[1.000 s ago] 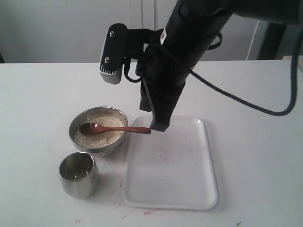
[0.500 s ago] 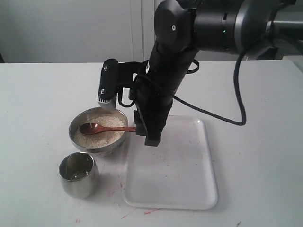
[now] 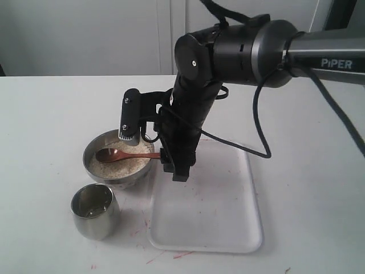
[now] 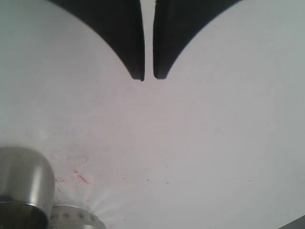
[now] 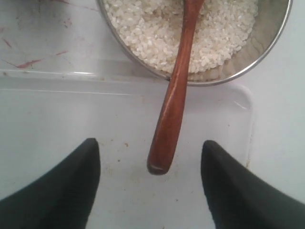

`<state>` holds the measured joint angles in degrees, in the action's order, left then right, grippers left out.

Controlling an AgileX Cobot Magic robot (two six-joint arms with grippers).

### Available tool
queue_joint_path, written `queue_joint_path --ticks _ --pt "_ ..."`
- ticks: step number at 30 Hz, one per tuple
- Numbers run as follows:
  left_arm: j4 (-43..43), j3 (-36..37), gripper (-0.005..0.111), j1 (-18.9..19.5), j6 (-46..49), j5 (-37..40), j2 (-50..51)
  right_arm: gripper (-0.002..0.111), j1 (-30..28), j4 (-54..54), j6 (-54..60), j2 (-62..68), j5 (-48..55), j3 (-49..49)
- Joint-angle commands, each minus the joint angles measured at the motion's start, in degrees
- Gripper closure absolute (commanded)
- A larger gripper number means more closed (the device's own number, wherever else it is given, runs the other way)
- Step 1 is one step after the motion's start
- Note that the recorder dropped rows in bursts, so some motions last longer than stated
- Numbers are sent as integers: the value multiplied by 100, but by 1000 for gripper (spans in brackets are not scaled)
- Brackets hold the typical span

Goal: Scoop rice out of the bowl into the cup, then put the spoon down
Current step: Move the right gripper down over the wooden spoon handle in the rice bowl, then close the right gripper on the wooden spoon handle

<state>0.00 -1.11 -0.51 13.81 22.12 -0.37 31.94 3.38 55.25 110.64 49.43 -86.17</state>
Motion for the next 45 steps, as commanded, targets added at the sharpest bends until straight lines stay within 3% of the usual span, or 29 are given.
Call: queue_joint_path --ticks 1,29,37,45 --pt "-32 53 92 -22 -33 277 37 50 1 -43 -4 43 -355 21" --pt "-32 53 92 -22 -33 277 37 51 1 -21 -325 503 -834 21" --pt "-32 53 92 -22 -33 277 37 66 1 -21 -325 513 -834 21" --pt "-32 53 92 -22 -33 277 37 66 1 -6 -325 515 -762 21"
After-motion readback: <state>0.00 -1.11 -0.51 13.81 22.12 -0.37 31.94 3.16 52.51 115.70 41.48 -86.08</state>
